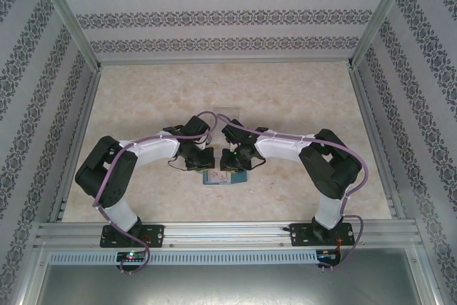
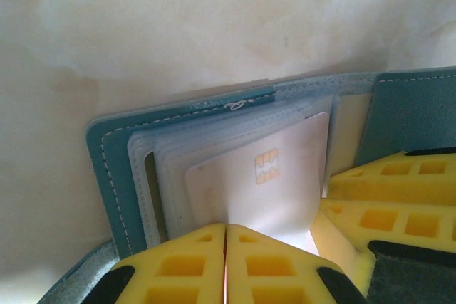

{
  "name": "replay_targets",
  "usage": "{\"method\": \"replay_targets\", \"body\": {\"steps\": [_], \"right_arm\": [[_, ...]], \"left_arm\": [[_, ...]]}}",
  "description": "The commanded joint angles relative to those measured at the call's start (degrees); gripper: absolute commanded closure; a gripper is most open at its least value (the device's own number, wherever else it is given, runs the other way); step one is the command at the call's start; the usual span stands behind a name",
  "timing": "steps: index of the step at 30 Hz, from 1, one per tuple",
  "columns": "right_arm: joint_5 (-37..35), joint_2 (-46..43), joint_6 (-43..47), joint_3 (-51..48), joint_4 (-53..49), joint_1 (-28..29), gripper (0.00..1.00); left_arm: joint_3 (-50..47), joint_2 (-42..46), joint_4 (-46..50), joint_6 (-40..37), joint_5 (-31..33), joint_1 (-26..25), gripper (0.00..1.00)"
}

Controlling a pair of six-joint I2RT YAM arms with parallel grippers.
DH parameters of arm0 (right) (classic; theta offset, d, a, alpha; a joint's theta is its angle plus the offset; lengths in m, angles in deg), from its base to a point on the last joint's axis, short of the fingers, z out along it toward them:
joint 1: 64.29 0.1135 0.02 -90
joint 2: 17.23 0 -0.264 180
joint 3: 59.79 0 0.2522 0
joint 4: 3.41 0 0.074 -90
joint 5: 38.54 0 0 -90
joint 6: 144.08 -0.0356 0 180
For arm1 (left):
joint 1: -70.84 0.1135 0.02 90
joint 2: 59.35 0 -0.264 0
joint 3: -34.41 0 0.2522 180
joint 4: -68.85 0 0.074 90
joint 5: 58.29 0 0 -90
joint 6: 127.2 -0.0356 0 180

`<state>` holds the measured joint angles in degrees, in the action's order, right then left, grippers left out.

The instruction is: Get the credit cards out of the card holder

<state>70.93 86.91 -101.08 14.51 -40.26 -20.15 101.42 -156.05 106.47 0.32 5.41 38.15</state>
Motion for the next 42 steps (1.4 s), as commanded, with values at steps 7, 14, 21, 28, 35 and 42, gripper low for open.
{"method": "replay_targets", "body": {"steps": [7, 14, 21, 28, 35, 42], "right_arm": [[-4.11, -2.19, -1.93, -2.91, -4.15, 0.42, 0.83], [-2.75, -5.07, -2.57, -2.97, -2.16, 0.33, 0.82], [-0.40, -3.23, -1.00, 0.09, -0.21, -1.95, 0.74], [0.22, 0.99, 0.77, 4.57, -2.36, -2.17, 0.68], [-3.08, 4.28, 1.21, 6.69, -4.82, -1.61, 0.70], [-5.20, 4.62, 1.30, 6.12, -6.03, -1.30, 0.75]], "left_arm": [[-0.57, -0.41, 4.27, -1.63, 3.32, -0.49, 0.92], [-0.86, -0.50, 3.97, -1.65, 3.30, -0.45, 0.92], [-0.95, -0.77, 3.83, -2.08, 2.76, -0.45, 0.92], [-1.08, -0.76, 3.58, -2.04, 2.58, -0.45, 0.92], [-1.54, -0.68, 3.35, -2.12, 2.57, -0.46, 0.93], [-1.79, -0.85, 3.15, -1.93, 2.44, -0.49, 0.93]]}}
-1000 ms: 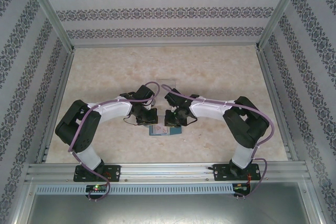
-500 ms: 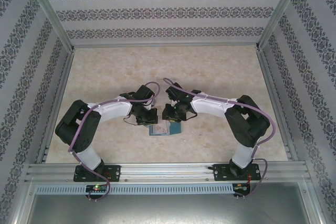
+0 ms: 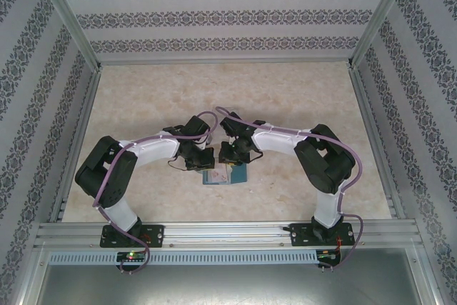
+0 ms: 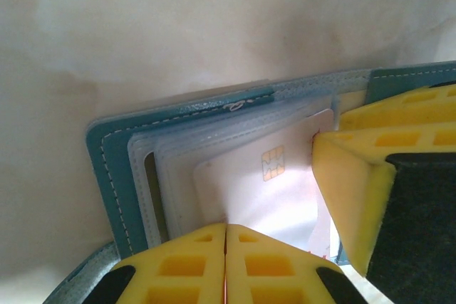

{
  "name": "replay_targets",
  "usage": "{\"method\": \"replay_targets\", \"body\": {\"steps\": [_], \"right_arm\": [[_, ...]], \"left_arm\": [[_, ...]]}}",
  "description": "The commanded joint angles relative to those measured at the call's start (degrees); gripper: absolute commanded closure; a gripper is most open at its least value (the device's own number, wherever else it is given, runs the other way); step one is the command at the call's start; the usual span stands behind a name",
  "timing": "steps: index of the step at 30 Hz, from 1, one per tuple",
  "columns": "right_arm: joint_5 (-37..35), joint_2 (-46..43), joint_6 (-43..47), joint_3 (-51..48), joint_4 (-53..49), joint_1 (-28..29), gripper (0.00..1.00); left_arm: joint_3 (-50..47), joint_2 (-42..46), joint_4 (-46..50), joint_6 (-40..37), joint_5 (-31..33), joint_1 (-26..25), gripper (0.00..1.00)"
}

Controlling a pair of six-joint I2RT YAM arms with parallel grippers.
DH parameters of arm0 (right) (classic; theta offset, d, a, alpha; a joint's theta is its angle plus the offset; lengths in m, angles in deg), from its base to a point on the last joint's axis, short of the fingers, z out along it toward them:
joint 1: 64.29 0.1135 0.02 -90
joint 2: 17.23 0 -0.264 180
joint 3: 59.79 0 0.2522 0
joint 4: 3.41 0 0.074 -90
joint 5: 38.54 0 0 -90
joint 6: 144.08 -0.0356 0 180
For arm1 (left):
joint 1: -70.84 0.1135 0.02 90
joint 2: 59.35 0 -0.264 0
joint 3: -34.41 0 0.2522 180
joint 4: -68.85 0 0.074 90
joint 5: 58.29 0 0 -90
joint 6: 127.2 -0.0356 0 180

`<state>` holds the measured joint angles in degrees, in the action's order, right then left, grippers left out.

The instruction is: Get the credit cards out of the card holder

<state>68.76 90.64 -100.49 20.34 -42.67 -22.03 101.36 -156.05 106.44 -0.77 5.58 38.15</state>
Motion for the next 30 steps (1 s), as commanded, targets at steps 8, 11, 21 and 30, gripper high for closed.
{"method": "replay_targets", "body": {"steps": [8, 11, 21, 30], "right_arm": [[-7.08, -0.34, 0.93, -0.45, -7.00, 0.72, 0.76], [-7.62, -0.98, 0.61, -1.12, -6.92, 0.65, 0.77], [-7.90, -2.44, 0.66, -0.90, -7.20, 0.37, 0.81], [-1.25, -6.72, 0.26, -3.32, -2.37, 0.10, 0.77]], "left_arm": [[-1.49, -0.72, 3.67, -0.82, 2.79, -0.45, 0.92], [-1.43, -0.55, 4.06, -0.77, 3.03, -0.45, 0.91], [-1.10, 0.19, 4.90, -0.71, 3.55, -0.49, 0.89], [-0.02, 2.43, 5.68, -0.37, 3.54, -0.49, 0.83]]}}
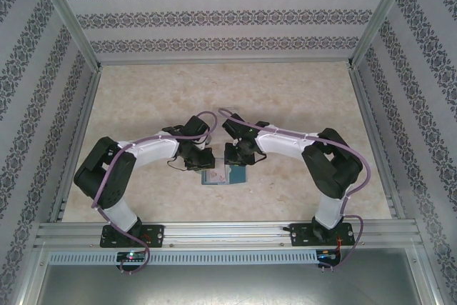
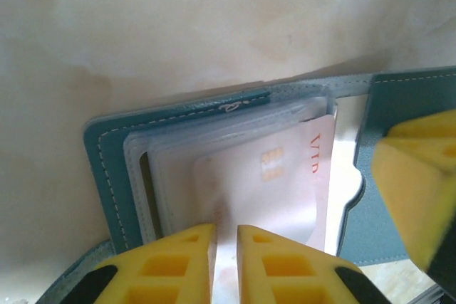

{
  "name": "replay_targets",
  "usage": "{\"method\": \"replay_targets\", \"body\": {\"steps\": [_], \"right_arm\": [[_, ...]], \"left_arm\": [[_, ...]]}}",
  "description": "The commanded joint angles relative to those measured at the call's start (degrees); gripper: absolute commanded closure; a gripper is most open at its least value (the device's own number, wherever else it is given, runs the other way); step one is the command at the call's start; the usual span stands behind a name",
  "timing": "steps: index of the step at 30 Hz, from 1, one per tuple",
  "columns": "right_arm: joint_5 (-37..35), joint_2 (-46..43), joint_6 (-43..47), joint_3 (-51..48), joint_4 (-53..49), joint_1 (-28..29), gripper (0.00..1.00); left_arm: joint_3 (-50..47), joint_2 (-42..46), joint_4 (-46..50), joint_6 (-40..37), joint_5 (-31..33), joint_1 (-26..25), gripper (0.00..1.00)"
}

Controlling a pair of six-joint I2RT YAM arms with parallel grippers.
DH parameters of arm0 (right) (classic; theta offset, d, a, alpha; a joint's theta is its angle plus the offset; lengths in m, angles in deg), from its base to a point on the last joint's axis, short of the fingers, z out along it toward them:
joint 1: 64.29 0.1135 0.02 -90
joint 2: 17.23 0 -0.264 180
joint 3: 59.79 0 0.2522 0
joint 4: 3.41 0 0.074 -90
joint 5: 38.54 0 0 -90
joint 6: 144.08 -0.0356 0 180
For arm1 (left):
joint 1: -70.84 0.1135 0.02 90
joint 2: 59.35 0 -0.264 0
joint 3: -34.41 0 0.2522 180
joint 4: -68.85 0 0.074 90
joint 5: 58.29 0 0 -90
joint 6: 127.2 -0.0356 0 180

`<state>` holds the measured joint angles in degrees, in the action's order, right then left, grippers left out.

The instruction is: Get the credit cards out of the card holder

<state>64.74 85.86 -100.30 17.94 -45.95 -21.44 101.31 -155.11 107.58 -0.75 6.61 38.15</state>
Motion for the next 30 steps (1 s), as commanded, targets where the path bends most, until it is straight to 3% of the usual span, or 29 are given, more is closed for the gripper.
{"method": "replay_targets", "body": {"steps": [1, 11, 21, 25, 30], "right_arm": [[3.51, -1.65, 0.22, -0.70, 0.72, -0.36, 0.75], [4.54, 3.10, 0.96, 2.59, -0.80, 0.90, 0.61], [-0.32, 5.70, 1.55, 4.38, -5.08, 2.01, 0.59], [-2.13, 7.18, 1.94, 5.85, -7.11, 2.82, 0.55], [-4.67, 8.51, 1.77, 7.05, -9.53, 3.48, 0.57]], "left_arm": [[0.24, 1.88, 4.64, -0.36, 2.76, -0.48, 0.83], [1.50, 2.85, 7.44, -0.84, 5.15, -0.45, 0.78], [0.68, 0.55, 5.80, -1.12, 3.95, -0.45, 0.69], [0.04, -0.27, 5.46, -1.31, 4.00, -0.49, 0.71], [-0.62, -0.74, 5.40, -1.43, 4.13, -0.45, 0.75]]}}
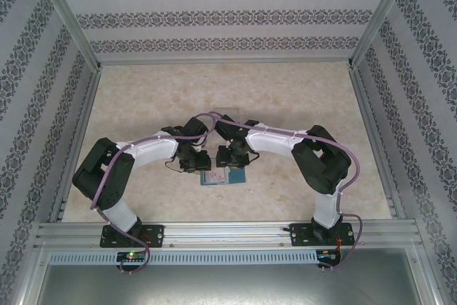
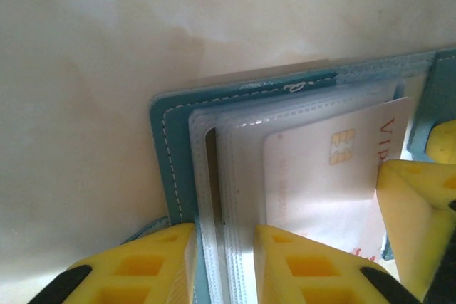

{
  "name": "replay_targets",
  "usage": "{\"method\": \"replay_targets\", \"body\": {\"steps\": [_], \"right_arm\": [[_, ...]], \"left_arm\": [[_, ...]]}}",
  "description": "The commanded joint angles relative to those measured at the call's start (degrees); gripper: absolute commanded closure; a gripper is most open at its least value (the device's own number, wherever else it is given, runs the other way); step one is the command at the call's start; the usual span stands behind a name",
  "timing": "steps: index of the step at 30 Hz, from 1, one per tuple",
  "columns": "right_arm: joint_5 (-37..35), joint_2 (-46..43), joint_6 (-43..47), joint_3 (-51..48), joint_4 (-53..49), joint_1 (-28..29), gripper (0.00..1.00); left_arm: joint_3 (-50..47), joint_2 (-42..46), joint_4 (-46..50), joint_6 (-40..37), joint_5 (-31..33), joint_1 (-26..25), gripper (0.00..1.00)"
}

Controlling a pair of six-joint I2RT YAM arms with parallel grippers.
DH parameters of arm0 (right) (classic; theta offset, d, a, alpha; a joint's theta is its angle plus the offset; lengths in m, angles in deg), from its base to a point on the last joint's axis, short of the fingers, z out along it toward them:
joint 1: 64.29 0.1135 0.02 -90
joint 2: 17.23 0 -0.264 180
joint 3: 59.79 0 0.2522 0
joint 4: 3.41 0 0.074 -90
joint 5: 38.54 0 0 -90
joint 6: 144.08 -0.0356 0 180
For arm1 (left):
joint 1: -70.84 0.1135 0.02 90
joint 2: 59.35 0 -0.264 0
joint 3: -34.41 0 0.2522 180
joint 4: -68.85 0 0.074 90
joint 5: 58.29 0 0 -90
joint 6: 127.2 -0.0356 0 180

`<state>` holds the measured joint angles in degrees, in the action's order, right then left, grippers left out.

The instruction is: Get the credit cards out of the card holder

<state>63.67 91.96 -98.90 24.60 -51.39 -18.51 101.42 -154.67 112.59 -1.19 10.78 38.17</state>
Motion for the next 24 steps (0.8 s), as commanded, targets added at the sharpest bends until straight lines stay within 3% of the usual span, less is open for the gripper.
{"method": "replay_targets", "body": {"steps": [1, 8, 13, 24], "right_arm": [[-3.99, 2.36, 0.31, 0.30, -4.33, 0.55, 0.59], [-5.89, 1.37, 0.30, -0.75, -4.72, 0.12, 0.70], [-4.82, -2.55, 0.14, -1.02, -2.46, -0.05, 0.64], [9.38, -10.28, -2.00, -10.51, 11.72, -3.89, 0.67]], "left_arm": [[-0.81, -1.17, 0.32, -0.94, -0.05, -0.47, 0.75], [-0.83, -1.13, 0.34, -1.03, 0.03, -0.48, 0.76], [-0.08, -0.58, 0.67, -1.05, -0.14, -0.47, 0.77], [4.08, 2.71, 3.60, -0.64, -1.97, -0.59, 0.83]]}}
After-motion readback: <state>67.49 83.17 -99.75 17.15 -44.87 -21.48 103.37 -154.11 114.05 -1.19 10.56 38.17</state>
